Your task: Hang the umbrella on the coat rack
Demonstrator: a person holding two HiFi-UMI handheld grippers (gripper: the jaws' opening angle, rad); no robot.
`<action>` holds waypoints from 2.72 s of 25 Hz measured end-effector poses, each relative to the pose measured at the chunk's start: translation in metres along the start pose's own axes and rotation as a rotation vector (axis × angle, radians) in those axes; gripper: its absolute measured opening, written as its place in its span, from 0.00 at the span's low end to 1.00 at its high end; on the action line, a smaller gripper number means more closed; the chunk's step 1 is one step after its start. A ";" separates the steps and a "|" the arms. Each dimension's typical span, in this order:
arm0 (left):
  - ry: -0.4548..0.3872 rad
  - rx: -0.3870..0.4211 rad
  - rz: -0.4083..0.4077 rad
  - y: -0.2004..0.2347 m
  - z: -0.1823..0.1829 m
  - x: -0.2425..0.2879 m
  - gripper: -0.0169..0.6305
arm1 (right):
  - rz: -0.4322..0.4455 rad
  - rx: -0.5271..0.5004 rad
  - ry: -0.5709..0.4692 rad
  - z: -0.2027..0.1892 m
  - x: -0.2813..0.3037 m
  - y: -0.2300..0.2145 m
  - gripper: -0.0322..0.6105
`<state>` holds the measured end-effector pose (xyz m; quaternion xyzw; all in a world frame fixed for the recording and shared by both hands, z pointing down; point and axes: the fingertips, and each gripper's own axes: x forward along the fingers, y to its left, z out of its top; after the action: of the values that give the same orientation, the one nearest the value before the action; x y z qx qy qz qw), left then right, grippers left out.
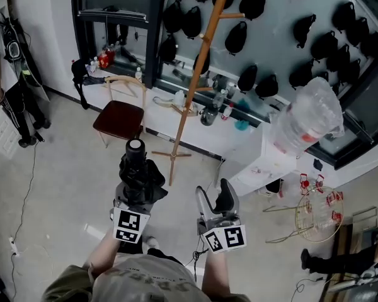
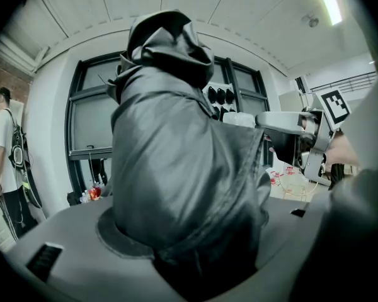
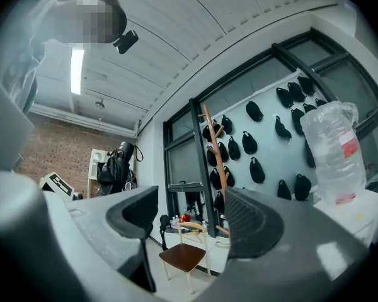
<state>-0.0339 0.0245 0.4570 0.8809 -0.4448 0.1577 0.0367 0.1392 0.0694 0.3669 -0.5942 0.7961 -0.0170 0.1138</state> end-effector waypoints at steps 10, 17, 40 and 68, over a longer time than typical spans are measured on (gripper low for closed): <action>0.002 0.055 -0.146 0.048 0.003 0.062 0.50 | -0.086 0.003 -0.013 -0.019 0.061 0.001 0.55; 0.008 0.076 -0.243 0.084 0.011 0.097 0.50 | -0.085 0.046 -0.073 -0.016 0.107 0.014 0.55; -0.014 0.207 -0.563 0.035 -0.005 0.164 0.50 | 0.475 0.139 0.112 -0.045 0.214 0.053 0.70; 0.099 0.064 -0.303 -0.039 -0.034 0.246 0.69 | 0.781 0.139 0.185 -0.083 0.212 -0.039 0.37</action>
<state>0.1253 -0.1354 0.5682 0.9297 -0.2994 0.2076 0.0537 0.1027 -0.1528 0.4204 -0.2341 0.9657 -0.0796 0.0793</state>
